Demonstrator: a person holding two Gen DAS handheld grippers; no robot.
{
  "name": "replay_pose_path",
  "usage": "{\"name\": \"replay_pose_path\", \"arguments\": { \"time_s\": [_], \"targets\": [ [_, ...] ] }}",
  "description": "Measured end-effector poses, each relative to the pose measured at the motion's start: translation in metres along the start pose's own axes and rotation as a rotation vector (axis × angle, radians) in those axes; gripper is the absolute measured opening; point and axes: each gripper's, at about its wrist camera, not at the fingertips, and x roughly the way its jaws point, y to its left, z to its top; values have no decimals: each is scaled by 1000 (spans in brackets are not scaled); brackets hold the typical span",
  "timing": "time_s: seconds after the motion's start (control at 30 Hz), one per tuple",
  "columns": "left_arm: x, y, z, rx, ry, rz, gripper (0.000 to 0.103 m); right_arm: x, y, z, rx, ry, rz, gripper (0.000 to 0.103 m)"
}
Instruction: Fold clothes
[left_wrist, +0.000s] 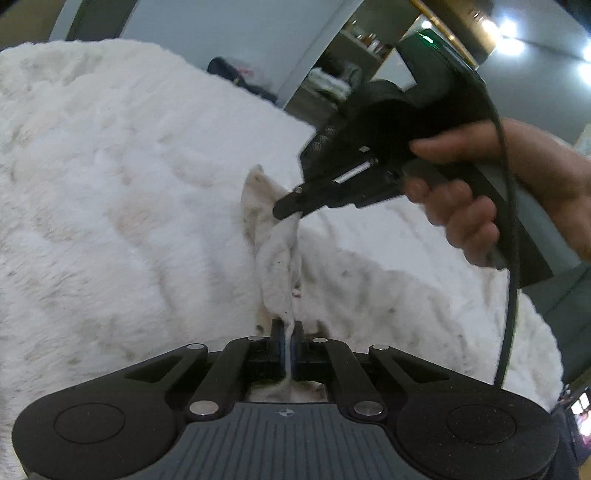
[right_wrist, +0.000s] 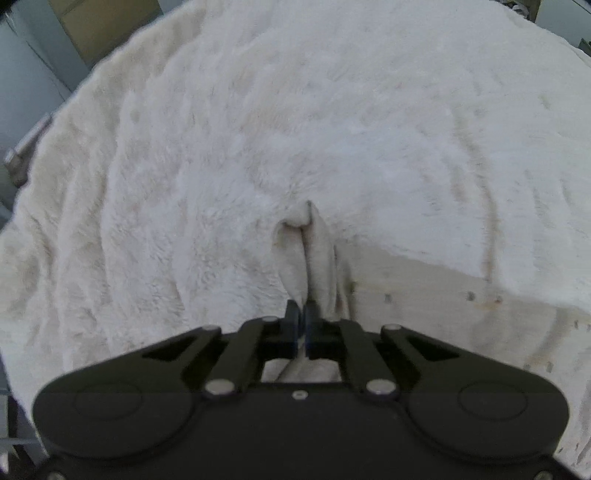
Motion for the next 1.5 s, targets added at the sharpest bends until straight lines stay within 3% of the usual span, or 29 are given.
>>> {"name": "replay_pose_path", "arguments": {
  "time_s": [0.2,0.47,0.63,0.83,1.03,1.13,1.2,1.3,1.33,1.37,1.4,1.5],
  "targets": [
    [-23,-54,13,31,-69,-124,2,-55,-49,-17,-1,-97,71,1],
    [-23,-150,16,144,-57,-170,2,-148,-144,-43,71,-224,164,1],
    [5,-194,12,224,-18,-113,2,-177,-208,-67,119,-249,181,1],
    [23,-182,8,189,7,-40,2,-149,-239,-77,163,-209,249,1],
    [-7,-143,15,136,-43,12,2,-145,-200,-64,96,-211,294,1],
    [-24,-111,18,81,-72,38,2,-135,-139,-34,33,-203,309,2],
    [-42,-66,18,-27,-118,50,2,-124,-106,-23,-8,-190,304,3],
    [-50,-17,15,-154,-156,96,3,-91,-36,-1,-62,-157,294,12],
    [-50,-1,14,-187,-159,122,3,-78,-10,7,-68,-154,305,21],
    [-49,18,11,-227,-147,153,4,-70,4,11,-68,-142,312,41],
    [-49,42,5,-293,-122,199,4,-53,33,19,-73,-103,324,48],
    [-60,79,1,-417,-117,250,4,-41,65,23,-117,-71,331,48]
  ]
}}
